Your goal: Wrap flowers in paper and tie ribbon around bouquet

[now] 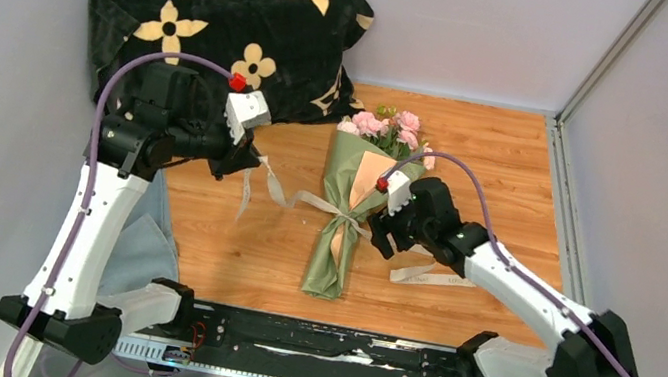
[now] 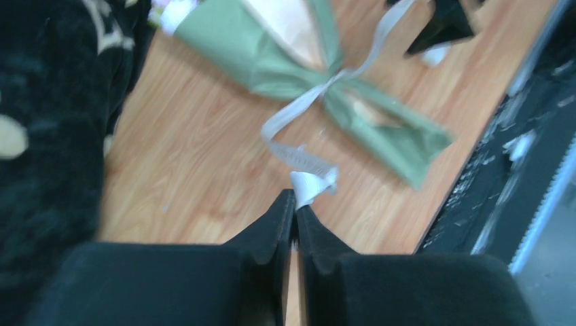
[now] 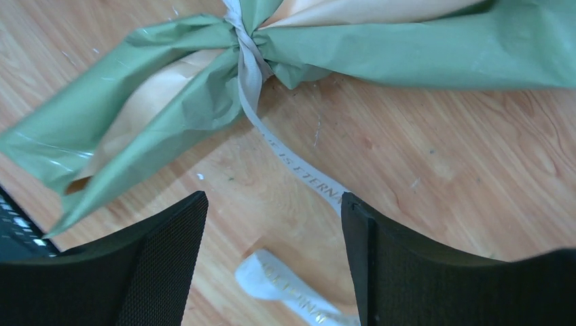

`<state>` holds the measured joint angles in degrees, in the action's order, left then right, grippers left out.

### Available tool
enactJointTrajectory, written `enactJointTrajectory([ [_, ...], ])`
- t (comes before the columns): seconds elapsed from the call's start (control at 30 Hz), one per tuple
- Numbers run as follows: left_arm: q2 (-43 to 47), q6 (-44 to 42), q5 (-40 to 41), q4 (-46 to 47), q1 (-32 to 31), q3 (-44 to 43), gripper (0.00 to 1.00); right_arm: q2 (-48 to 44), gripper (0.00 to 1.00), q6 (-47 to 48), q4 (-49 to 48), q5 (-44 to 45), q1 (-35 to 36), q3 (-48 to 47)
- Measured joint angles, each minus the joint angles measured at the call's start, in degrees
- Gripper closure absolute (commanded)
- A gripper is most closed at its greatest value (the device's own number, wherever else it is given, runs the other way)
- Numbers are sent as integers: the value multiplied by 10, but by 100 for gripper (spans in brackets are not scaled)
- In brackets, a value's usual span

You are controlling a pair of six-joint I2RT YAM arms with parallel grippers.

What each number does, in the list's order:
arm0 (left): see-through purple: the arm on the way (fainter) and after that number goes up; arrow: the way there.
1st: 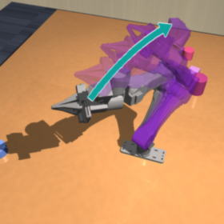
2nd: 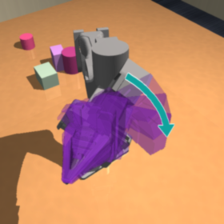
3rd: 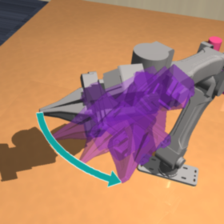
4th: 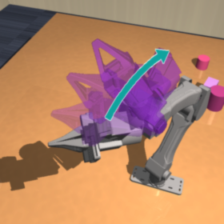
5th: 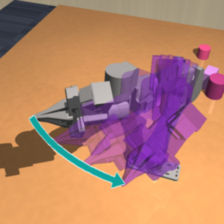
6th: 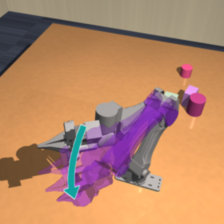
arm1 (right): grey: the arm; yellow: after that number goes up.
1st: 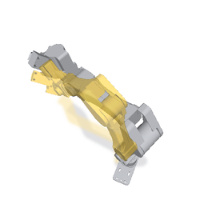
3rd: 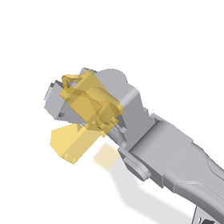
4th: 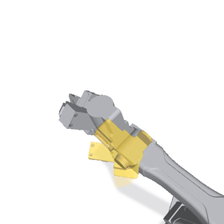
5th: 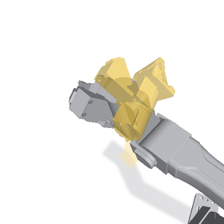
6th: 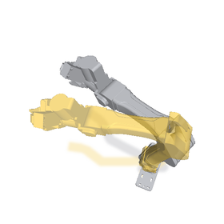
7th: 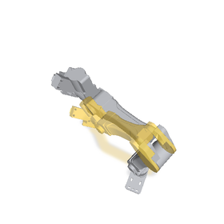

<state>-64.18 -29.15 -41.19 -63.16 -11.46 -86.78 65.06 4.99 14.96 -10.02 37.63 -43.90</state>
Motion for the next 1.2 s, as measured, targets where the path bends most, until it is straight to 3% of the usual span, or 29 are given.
enactJointTrajectory([
  [0.1,6,-40,88,0,0,50,36,57,21,57,-33,-18,1,6],
  [0.2,-8,-97,202,0,0,123,24,96,20,103,-70,-35,1,16],
  [0.27,-37,-138,259,1,0,168,1,122,19,127,-91,-43,1,18],
  [0.37,-96,-201,302,-3,0,219,0,166,22,154,-113,-54,1,15],
  [0.47,-116,-232,281,10,-6,227,0,202,30,167,-113,-54,1,1],
  [0.63,-139,-200,242,170,-59,246,0,231,64,166,-109,-66,1,-23],
  [0.8,-293,-162,268,276,-123,222,0,217,65,142,-108,-86,1,-14],
  [0.9,-363,-146,283,293,-150,215,6,176,65,130,-109,-93,1,12],
  [0.97,-395,-136,295,293,-157,204,21,141,64,123,-110,-100,1,26],
  [1.0,-408,-128,302,286,-157,190,35,127,64,120,-111,-102,1,30],
  [1.1,-431,-123,320,289,-156,158,98,81,63,110,-118,-112,0,43],
  [1.2,-435,-111,322,278,-155,153,100,38,57,102,-120,-120,-5,53],
])
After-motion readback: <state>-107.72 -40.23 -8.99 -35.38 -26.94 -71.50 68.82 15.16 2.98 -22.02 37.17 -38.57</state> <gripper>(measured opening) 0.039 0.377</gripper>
